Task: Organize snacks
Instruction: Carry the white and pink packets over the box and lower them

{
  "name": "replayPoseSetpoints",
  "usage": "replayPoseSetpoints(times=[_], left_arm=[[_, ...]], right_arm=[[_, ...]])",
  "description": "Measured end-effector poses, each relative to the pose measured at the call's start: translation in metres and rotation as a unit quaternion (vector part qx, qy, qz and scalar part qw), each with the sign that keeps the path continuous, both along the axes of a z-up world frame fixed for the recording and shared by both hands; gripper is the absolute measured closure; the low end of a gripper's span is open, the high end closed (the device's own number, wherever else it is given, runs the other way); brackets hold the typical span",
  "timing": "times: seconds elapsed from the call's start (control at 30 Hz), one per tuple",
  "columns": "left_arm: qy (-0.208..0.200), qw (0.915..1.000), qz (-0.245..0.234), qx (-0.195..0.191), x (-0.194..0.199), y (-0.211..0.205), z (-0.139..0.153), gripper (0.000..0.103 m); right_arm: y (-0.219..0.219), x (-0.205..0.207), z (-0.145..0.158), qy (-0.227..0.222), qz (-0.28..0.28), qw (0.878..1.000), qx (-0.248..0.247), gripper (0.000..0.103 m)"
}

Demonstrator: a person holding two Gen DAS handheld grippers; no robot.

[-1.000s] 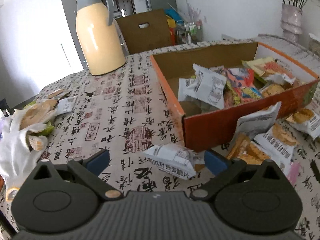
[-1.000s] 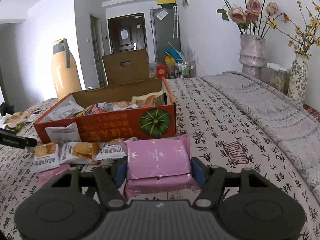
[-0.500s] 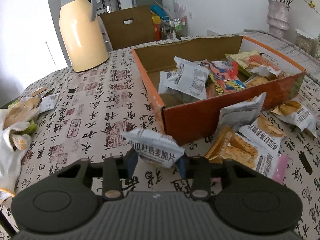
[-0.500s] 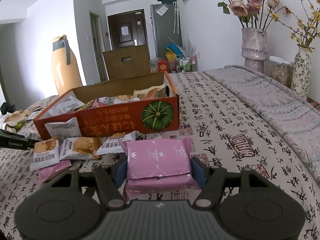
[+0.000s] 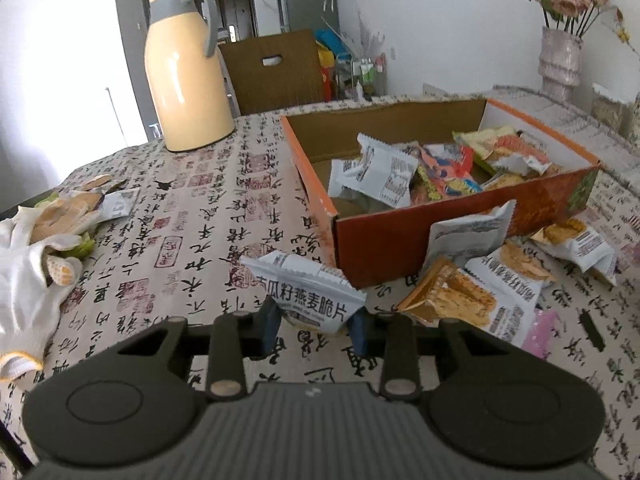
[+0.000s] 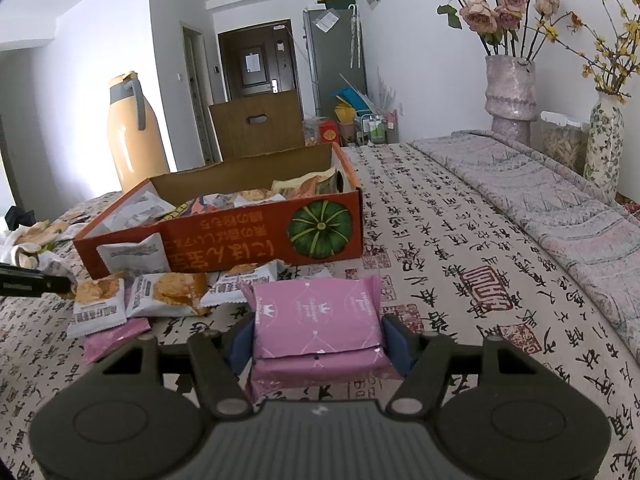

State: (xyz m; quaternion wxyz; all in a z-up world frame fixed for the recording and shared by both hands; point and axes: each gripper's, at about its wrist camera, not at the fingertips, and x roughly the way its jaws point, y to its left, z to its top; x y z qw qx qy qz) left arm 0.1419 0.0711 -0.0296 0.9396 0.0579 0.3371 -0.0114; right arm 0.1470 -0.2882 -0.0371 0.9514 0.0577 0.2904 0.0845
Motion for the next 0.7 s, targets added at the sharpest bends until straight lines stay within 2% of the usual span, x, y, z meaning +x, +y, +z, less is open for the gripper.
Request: replayPoseSetpoints(times=[0.33,0.7], left_arm=[[-0.051,0.9980,0.000,-0.036,-0.025,-0.006,0.028,0.068],[-0.089,0.9928,-0.002,-0.079,-0.022,-0.025,0.052,0.068]], right_arm=[[0.005,0.000,0.009,-0.014,0.008,1.000,-0.001,0.037],[0.013,0.018,0.029,-0.050,0.015,0.999,0.002,0.037]])
